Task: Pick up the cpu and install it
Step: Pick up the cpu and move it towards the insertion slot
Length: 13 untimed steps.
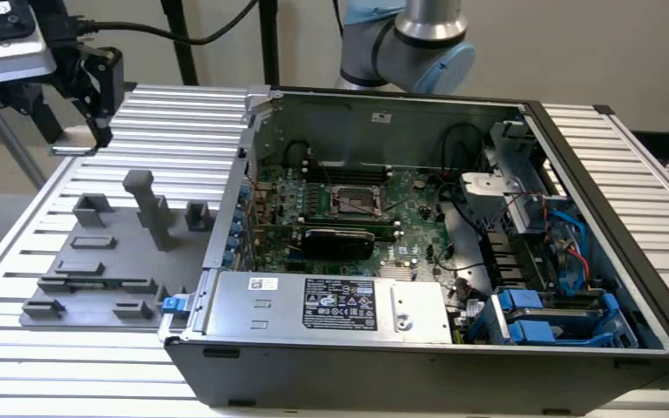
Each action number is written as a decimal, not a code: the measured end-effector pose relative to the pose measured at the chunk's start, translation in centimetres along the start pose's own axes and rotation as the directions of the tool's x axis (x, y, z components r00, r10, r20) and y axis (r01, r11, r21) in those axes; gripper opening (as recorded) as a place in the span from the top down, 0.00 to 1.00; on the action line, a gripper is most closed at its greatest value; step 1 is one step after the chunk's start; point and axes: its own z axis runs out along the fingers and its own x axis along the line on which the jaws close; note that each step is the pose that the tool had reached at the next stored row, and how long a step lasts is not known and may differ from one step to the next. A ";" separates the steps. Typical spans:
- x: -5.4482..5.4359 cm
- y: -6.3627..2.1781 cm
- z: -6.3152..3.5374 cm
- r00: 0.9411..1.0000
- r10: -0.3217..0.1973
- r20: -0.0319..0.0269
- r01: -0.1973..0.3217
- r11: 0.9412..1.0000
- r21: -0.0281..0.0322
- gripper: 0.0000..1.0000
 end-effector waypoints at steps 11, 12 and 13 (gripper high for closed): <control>-5.0 0.12 -1.86 1.000 0.001 -0.014 -0.001 1.000 0.000 0.45; -5.4 0.13 -1.89 1.000 0.001 -0.015 -0.001 1.000 0.000 0.45; -5.9 0.13 -1.90 1.000 0.001 -0.015 -0.001 1.000 0.000 0.45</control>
